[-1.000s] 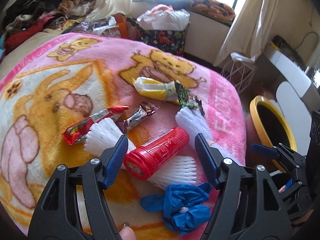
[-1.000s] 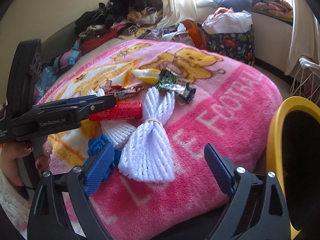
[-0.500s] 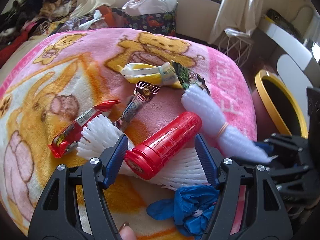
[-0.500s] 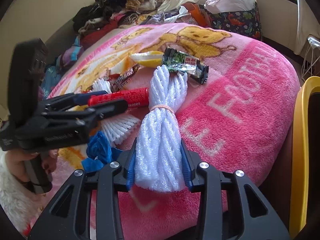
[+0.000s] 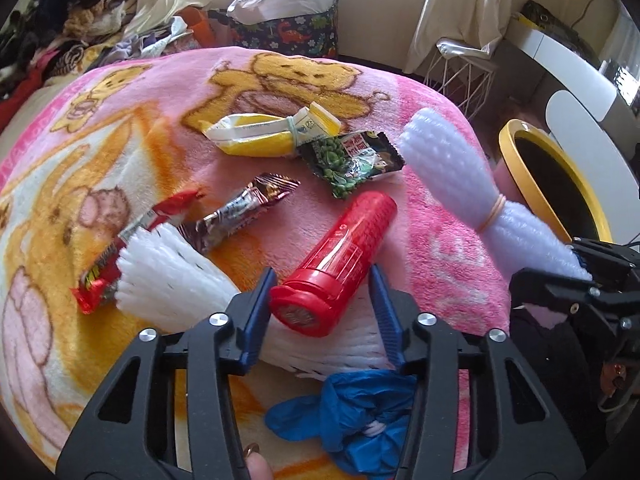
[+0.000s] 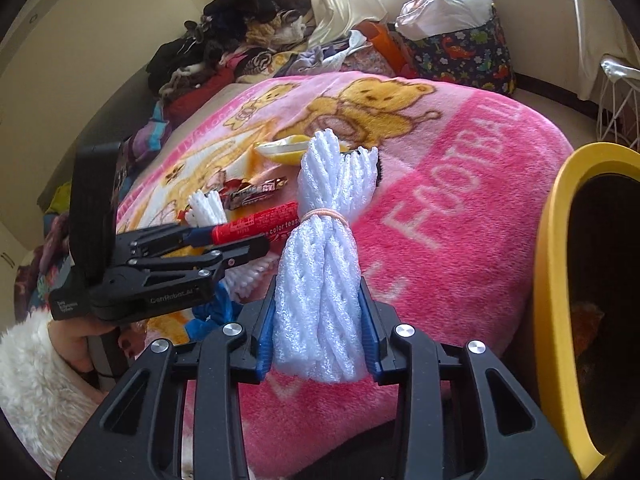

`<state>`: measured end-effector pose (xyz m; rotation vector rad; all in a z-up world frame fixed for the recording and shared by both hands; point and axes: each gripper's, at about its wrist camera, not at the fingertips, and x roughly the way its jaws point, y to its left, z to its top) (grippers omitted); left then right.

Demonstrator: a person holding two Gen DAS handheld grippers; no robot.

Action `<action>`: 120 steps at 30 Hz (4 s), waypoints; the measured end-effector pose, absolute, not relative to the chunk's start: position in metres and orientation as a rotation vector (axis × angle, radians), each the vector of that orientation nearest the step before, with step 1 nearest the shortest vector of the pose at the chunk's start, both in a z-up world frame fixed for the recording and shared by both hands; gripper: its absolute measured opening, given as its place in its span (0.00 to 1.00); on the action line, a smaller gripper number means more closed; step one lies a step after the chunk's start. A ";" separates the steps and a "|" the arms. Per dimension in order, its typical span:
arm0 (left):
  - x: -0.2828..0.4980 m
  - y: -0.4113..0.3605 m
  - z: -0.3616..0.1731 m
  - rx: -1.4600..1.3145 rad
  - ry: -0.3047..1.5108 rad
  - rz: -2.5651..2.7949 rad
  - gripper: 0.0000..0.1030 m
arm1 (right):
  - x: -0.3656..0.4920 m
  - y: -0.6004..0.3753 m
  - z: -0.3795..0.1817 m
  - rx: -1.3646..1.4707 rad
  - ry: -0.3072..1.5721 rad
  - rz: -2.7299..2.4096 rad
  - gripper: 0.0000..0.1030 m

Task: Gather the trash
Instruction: 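Grasp the red tube with the left tool while the right tool grasps the white mesh bundle, then carry the red tube and white mesh bundle over the yellow bin and open both tools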

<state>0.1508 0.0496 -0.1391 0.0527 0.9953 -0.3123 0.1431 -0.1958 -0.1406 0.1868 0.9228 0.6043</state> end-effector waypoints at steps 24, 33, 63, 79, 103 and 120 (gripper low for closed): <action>0.129 0.028 -0.096 -0.070 0.852 -0.222 0.22 | 0.128 -0.215 -0.117 0.201 0.843 0.601 0.31; 0.124 0.016 -0.078 -0.088 0.816 -0.239 0.22 | 0.124 -0.228 -0.106 0.208 0.797 0.582 0.31; 0.104 -0.058 -0.040 -0.043 0.731 -0.357 0.22 | 0.120 -0.303 -0.084 0.298 0.684 0.440 0.31; 0.099 -0.095 -0.033 -0.006 0.709 -0.428 0.22 | 0.118 -0.351 -0.084 0.355 0.655 0.330 0.31; 0.097 -0.139 -0.037 0.038 0.711 -0.513 0.22 | 0.115 -0.401 -0.099 0.394 0.658 0.192 0.31; 0.108 -0.173 -0.062 0.079 0.763 -0.553 0.22 | 0.119 -0.433 -0.120 0.408 0.728 0.144 0.31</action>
